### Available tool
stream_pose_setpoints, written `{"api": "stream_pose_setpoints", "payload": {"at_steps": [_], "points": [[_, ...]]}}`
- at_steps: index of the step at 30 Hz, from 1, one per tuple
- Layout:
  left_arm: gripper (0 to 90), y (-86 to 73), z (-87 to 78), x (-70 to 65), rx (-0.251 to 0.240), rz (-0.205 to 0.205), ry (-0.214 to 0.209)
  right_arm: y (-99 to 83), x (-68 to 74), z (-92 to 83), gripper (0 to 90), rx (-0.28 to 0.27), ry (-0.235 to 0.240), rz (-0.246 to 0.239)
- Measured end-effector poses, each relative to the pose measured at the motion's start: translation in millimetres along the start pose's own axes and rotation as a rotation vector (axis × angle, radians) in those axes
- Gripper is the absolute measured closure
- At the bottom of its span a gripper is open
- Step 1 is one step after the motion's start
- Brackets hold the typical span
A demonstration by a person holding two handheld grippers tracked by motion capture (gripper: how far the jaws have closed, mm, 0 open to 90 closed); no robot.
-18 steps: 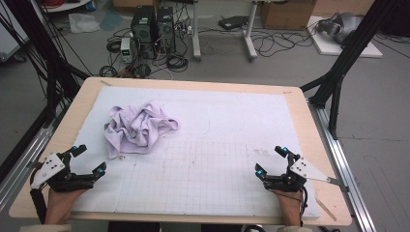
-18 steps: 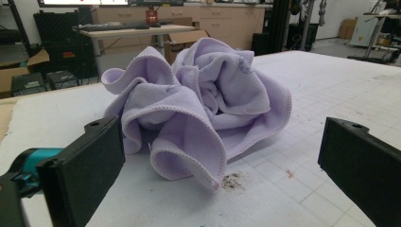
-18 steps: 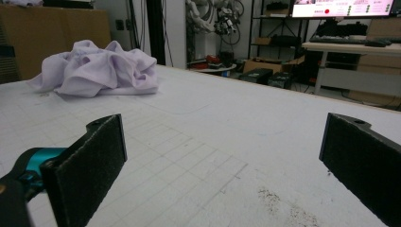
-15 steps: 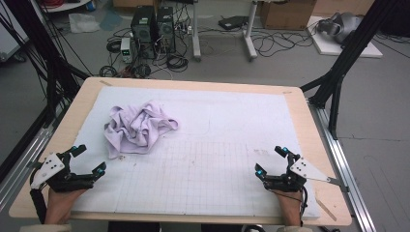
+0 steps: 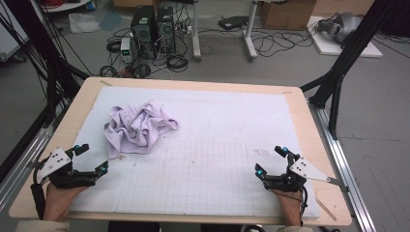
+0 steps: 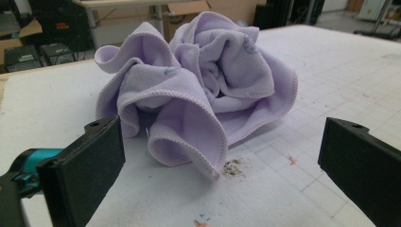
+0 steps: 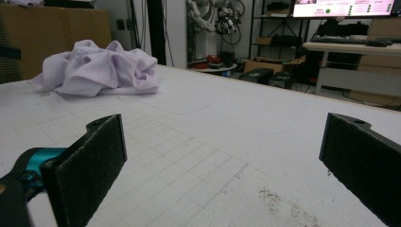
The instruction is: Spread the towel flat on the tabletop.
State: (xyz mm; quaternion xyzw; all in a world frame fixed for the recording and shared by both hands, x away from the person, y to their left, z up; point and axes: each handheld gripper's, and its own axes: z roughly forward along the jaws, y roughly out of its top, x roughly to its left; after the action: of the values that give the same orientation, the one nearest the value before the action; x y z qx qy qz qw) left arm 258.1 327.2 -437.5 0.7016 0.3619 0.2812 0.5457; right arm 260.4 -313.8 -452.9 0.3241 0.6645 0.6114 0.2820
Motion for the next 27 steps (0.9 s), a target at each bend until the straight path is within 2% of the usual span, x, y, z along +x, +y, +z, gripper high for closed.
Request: {"api": "stream_pose_setpoints", "payload": {"at_steps": [6, 7, 9, 11, 13, 14, 16, 17, 19, 21, 22, 24, 27], "points": [[1.7, 44.0, 4.2, 6.9, 0.074, 0.015, -0.016, 0.0, 0.3, 0.0, 0.5, 0.001, 0.002, 0.0], [1.7, 44.0, 4.2, 6.9, 0.074, 0.015, -0.016, 0.0, 0.3, 0.0, 0.5, 0.001, 0.002, 0.0], [1.7, 58.2, 9.9, 8.1, 0.103, 0.023, -0.035, 0.0, 0.4, 0.3, 0.5, 0.0, 0.001, -0.004], [1.7, 79.4, 25.3, 7.7, 0.158, 0.037, -0.046, 0.1, 0.2, 0.3, 0.5, 0.0, 0.002, -0.006], [1.7, 83.8, 29.7, 7.3, 0.173, 0.038, -0.05, 0.1, 0.2, 0.2, 0.5, -0.001, 0.002, -0.004], [1.7, 94.5, 41.2, 6.1, 0.203, 0.046, -0.059, 0.1, 0.2, 0.3, 0.5, -0.001, 0.002, -0.005], [1.7, 99.4, 47.0, 5.5, 0.215, 0.047, -0.06, 0.1, 0.6, 0.3, 0.5, -0.001, 0.002, -0.005], [1.7, 108.2, 57.9, 5.5, 0.245, 0.052, -0.055, 0.1, 1.1, 0.2, 0.5, 0.002, 0.004, 0.0], [1.7, 114.7, 67.8, 6.7, 0.276, 0.057, -0.051, 0.1, 1.1, 0.2, 0.5, 0.002, 0.004, -0.002], [1.7, 118.2, 76.3, 8.6, 0.305, 0.053, -0.029, 0.1, 1.1, 0.1, 0.5, 0.002, 0.003, -0.005], [1.7, 118.2, 76.3, 8.6, 0.305, 0.053, -0.029, 0.1, 1.2, 0.0, 0.5, 0.001, 0.002, -0.005], [1.7, 118.4, 86.7, 11.7, 0.348, 0.046, 0.002, 0.1, 0.9, 0.0, 0.5, -0.001, 0.002, -0.009], [1.7, 116.1, 97.6, 15.4, 0.392, 0.034, 0.016, 0.1, 0.9, 0.0, 0.5, -0.001, 0.005, -0.008]]}}
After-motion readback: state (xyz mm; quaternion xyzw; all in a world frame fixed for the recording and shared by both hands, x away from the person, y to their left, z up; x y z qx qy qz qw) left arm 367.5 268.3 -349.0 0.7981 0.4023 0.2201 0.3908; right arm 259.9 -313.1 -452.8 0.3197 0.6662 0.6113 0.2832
